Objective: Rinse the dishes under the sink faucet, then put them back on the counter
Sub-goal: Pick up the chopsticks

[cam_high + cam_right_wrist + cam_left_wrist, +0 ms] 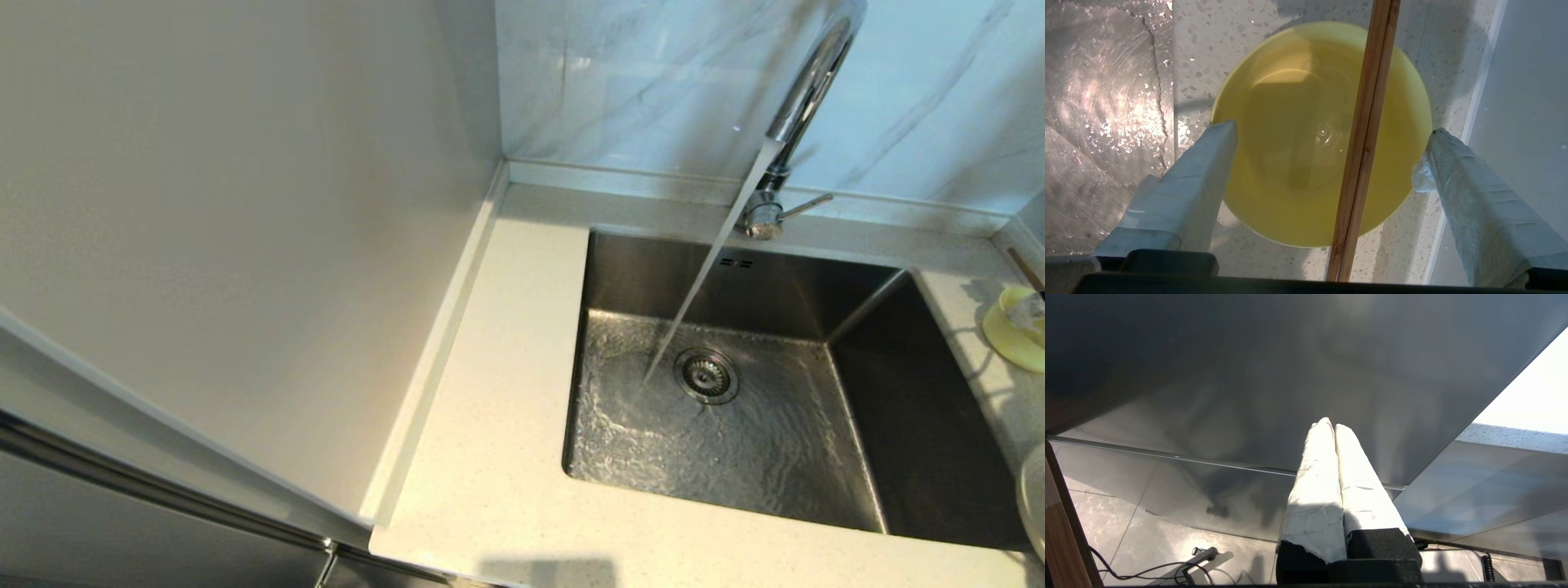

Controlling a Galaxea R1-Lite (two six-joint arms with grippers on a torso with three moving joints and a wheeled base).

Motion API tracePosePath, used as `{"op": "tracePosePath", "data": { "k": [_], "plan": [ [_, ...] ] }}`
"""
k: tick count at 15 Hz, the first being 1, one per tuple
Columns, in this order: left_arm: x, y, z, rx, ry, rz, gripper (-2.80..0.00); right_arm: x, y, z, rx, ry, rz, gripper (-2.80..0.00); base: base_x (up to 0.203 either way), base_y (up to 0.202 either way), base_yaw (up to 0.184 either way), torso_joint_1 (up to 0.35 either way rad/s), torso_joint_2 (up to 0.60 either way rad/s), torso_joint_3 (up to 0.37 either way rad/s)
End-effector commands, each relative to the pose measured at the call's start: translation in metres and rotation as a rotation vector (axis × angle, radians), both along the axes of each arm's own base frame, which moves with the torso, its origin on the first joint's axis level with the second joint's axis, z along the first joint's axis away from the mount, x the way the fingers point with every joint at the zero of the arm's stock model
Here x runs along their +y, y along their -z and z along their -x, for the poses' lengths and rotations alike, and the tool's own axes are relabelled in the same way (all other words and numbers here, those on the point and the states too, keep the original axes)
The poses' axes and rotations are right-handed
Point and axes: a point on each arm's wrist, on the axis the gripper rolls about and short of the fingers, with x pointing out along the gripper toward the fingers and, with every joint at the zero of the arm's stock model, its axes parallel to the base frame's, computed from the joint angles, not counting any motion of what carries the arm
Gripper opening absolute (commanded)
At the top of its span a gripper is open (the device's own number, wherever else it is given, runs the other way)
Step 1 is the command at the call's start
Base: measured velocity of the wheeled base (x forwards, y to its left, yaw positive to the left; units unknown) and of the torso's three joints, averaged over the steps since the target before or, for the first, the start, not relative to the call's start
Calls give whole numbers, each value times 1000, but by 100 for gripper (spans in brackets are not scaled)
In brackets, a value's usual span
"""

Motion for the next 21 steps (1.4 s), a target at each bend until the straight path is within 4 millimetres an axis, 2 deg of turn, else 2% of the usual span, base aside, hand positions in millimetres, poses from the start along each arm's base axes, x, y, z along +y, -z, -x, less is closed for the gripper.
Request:
{"op": "tracePosePath", "data": {
  "k": [1,16,17,21],
  "plan": [
    [0,0,0,0,-1,0,-280,-2,5,-2,14,-1,-8,0,0,0,0,0,0,0],
    [0,0,0,0,-1,0,-280,-4,13,-6,27,-3,-7,0,0,0,0,0,0,0],
    [0,0,0,0,-1,0,-280,-4,13,-6,28,-3,-8,-280,0,0,0,0,0,0],
    [0,0,0,0,1,0,-280,-5,15,-7,32,-3,-12,-280,0,0,0,0,0,0]
  ]
}}
